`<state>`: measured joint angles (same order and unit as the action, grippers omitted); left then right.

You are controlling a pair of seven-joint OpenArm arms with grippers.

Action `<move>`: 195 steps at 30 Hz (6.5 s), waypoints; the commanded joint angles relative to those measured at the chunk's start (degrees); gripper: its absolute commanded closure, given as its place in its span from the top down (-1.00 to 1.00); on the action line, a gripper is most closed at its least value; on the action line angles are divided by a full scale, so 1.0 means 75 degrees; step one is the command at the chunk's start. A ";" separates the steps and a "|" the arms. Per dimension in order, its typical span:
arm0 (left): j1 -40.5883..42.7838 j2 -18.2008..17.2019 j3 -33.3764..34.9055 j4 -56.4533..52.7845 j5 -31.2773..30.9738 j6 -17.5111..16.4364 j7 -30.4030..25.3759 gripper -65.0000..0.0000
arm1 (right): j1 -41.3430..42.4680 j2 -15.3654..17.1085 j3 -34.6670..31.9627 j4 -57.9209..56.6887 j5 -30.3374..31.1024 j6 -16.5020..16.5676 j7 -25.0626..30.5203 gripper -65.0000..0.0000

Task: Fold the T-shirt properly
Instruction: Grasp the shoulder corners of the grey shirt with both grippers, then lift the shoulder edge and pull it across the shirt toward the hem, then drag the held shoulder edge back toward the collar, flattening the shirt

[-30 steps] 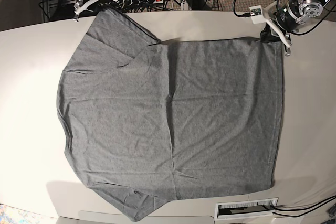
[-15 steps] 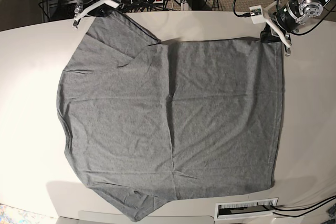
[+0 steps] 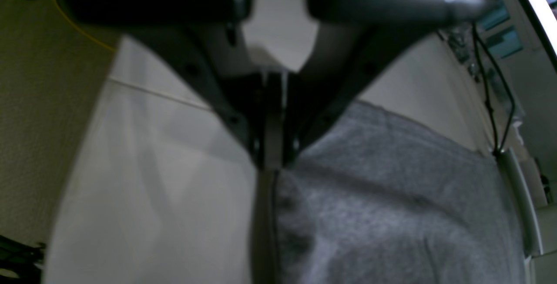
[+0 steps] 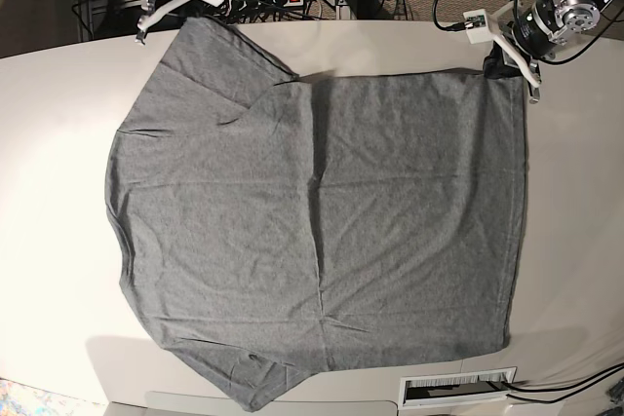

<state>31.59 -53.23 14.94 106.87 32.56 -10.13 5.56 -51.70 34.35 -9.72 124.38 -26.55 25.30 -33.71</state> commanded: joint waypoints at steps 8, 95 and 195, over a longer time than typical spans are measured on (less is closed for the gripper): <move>0.0618 -0.0187 -0.0058 0.0312 0.0251 0.0093 0.0064 -1.00 | -0.0347 0.0189 0.0044 0.0460 -0.0268 -0.0064 -0.0198 -1.00; -0.2372 0.1513 -0.0058 -0.0653 -0.0082 0.1434 0.0592 -1.00 | 0.4896 -0.0085 0.1711 -0.1597 0.0125 -0.0898 0.1064 -1.00; -0.4637 0.2532 -0.0058 -0.1778 -0.1536 -0.1262 0.0927 -1.00 | 0.9926 -0.1026 -0.0866 -0.5898 0.2923 0.0691 -0.1996 -1.00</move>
<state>-2.09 -33.32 14.94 92.62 20.97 -20.45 13.30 21.32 25.74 -16.67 79.24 -4.40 30.65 -49.28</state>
